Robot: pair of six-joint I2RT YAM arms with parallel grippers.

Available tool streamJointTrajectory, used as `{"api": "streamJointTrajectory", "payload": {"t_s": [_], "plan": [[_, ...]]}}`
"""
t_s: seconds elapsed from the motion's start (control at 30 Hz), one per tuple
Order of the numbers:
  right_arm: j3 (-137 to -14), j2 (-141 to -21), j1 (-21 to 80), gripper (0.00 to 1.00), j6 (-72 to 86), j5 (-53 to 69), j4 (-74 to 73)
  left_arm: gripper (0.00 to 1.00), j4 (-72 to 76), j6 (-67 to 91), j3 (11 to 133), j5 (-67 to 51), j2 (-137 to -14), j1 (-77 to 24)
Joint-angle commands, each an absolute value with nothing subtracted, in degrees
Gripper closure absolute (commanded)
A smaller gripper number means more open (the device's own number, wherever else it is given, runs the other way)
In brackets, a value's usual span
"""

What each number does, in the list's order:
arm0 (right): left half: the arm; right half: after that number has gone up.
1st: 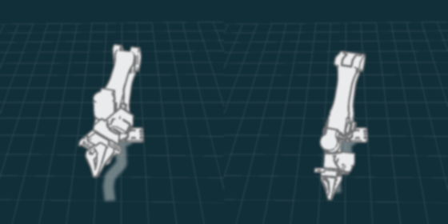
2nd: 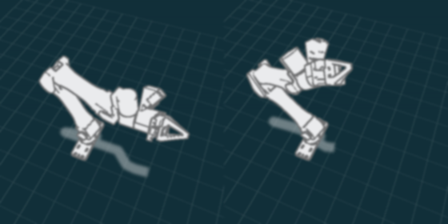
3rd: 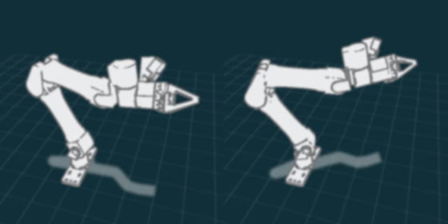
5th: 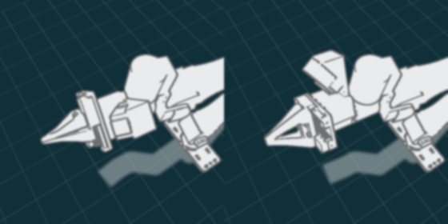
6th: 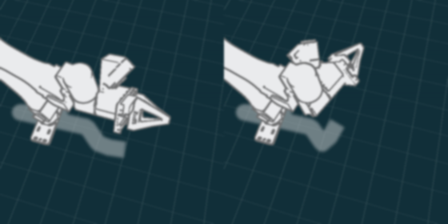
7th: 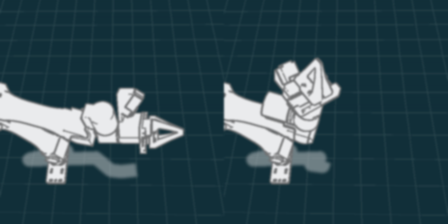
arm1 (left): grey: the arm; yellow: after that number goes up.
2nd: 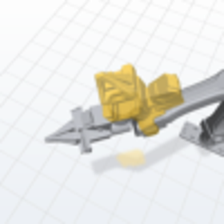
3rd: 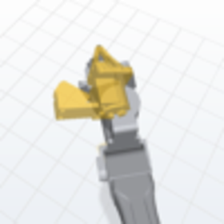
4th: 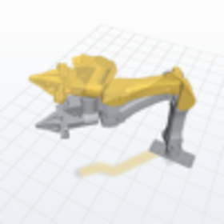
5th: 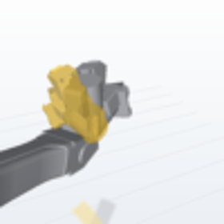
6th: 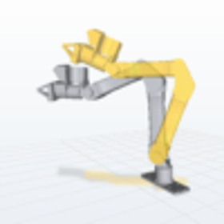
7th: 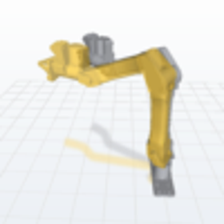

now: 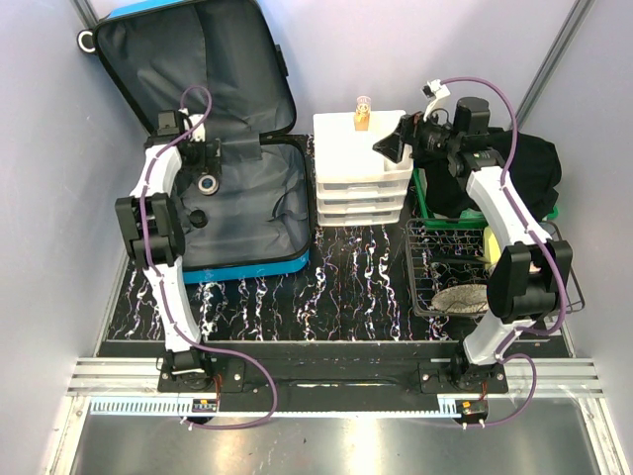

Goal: Open, take out, and arrange the luggage

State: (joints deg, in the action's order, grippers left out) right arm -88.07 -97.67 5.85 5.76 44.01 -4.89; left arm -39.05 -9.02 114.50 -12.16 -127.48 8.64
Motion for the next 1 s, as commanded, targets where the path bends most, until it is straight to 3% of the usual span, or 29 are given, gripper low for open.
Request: {"api": "streamJointTrajectory", "payload": {"t_s": [0.0, 0.7, 0.83, 0.97], "plan": [[-90.88, -93.78, 5.80, 0.00, 1.15, 41.49, -7.82, 0.01, -35.86, -7.38, 121.89, -6.15, -131.30, 7.12], [-94.66, -95.98, 5.71, 0.00, -2.55, 40.25, -11.25, 0.02, -39.02, -9.76, 122.96, -0.61, -137.99, 6.24], [-95.10, -96.33, 5.71, 0.00, -2.29, 40.34, -11.34, 0.11, -38.94, -10.28, 121.47, -2.45, -137.11, 6.42], [-95.19, -96.42, 5.63, 0.00, -1.93, 40.69, -11.16, 0.28, -38.58, -10.63, 121.73, -4.22, -136.58, 6.33]]}}
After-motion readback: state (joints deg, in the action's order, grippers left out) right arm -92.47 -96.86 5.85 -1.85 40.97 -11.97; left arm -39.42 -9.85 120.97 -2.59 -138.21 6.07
